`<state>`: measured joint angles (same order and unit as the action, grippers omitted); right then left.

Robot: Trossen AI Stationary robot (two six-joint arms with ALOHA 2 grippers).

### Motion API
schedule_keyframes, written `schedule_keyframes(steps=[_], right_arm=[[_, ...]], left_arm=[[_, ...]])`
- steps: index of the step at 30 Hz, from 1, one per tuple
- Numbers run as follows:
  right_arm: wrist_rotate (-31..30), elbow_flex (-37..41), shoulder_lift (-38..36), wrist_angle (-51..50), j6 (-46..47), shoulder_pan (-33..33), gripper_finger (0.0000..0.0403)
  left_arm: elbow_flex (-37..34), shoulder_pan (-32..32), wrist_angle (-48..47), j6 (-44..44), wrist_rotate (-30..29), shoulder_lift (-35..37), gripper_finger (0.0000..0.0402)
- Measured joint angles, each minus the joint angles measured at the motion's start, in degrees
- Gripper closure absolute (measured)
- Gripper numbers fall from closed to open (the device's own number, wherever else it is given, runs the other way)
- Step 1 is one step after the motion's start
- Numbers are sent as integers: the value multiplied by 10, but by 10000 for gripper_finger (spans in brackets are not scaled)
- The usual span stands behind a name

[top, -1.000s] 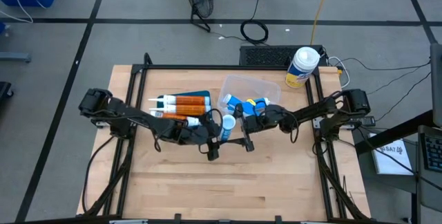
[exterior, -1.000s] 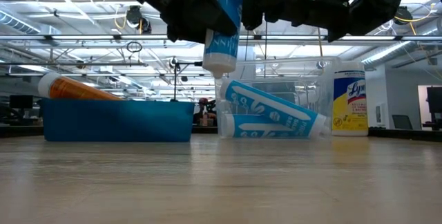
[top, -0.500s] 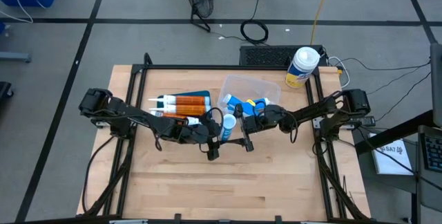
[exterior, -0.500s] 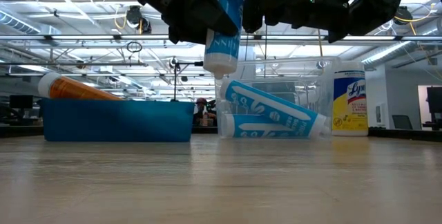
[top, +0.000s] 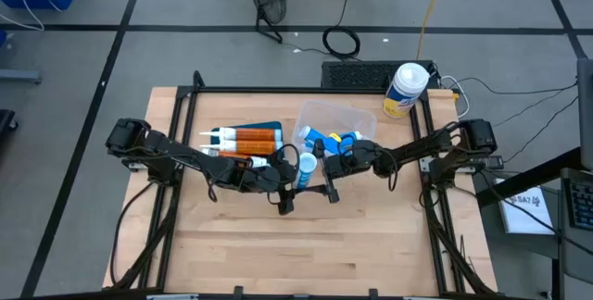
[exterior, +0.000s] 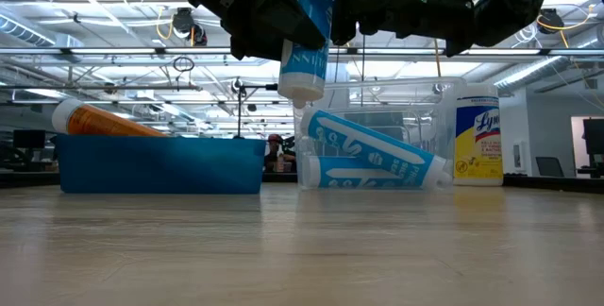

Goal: Pick & place silicon tubes, Sealant and Lysol wipes
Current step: Put the blue sealant into the transparent bin

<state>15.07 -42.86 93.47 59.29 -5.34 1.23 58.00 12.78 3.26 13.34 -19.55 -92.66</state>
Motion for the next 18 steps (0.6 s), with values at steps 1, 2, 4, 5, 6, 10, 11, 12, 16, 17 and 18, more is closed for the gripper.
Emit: schedule_keyframes(steps=[1,2,4,5,6,10,11,12,16,17,18], right_arm=[[0,0,0,0,0,0,103],[0,0,0,0,0,0,110],[0,0,0,0,0,0,123],[0,0,0,0,0,0,131],[0,0,0,0,0,0,138],[-1,0,0,0,0,0,166],[-1,0,0,0,2,0,172],[-1,0,0,0,2,0,178],[0,0,0,-1,4,-1,188],[0,0,0,-1,4,-1,186],[0,0,0,-1,4,-1,184]], left_arm=[[0,0,0,0,0,0,185],[0,0,0,0,0,0,185],[0,0,0,-2,0,0,185],[0,0,0,-2,0,0,185],[0,0,0,-2,0,0,185],[0,0,0,-2,2,0,185],[0,0,-1,-3,2,0,185],[0,0,-1,-4,1,0,185],[0,0,-2,-5,0,0,185],[0,0,-2,-5,0,0,185],[0,0,-2,-4,0,0,185]])
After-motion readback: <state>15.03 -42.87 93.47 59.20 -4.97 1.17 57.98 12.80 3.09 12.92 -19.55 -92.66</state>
